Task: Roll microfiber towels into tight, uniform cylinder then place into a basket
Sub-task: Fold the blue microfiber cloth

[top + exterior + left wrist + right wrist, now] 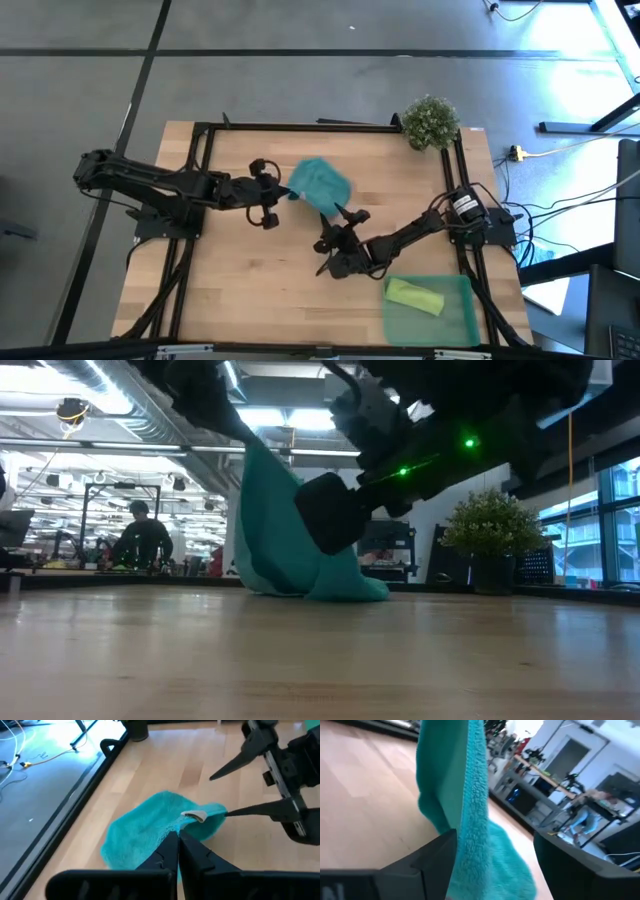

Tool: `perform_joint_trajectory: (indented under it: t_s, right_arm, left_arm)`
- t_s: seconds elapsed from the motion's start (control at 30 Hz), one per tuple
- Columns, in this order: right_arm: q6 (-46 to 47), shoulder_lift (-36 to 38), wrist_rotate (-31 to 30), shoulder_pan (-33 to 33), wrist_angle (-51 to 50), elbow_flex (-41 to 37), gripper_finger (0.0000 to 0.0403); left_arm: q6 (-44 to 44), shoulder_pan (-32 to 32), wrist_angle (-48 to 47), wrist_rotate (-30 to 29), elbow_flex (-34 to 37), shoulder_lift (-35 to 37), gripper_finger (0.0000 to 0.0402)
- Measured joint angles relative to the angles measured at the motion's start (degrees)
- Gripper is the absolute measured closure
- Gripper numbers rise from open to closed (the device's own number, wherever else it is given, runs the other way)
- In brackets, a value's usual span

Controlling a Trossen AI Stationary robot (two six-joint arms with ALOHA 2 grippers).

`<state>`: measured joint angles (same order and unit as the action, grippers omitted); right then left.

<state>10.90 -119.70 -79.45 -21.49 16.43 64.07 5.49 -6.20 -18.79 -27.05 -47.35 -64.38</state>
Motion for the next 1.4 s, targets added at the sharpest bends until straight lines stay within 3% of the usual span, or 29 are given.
perform_joint_trajectory:
  t_s: [0.3, 0.53, 0.9, 1.0, 1.17, 1.4]
  right_arm:
    - [2.7, 0.0, -2.0, -0.1, 0.1, 0.0, 0.0139]
    - [7.1, 0.0, 1.8, -0.2, -0.5, 0.0, 0.0139]
    - [9.7, 0.1, 1.9, -0.1, -0.9, 0.0, 0.0139]
    - [10.4, 0.1, 6.1, -0.1, -0.1, 0.0, 0.0139]
    - [22.7, 0.1, 17.7, 0.0, -2.7, 0.0, 0.0139]
    - [29.1, -4.1, 20.9, 0.6, 2.3, 0.0, 0.0139]
  left_arm:
    - [0.0, -0.6, -0.2, -0.6, -1.6, 0.0, 0.0401]
    - [-0.1, -2.3, -2.0, -1.6, -4.6, 0.5, 0.0401]
    - [0.4, -4.2, -6.5, -1.8, -8.7, 0.3, 0.0401]
    - [0.4, -3.8, -6.5, -2.4, -8.7, 0.3, 0.0402]
    - [0.4, -3.2, -6.5, -2.4, -8.7, 0.3, 0.0402]
    - [0.4, -3.2, -6.5, -2.4, -8.7, 0.3, 0.0402]
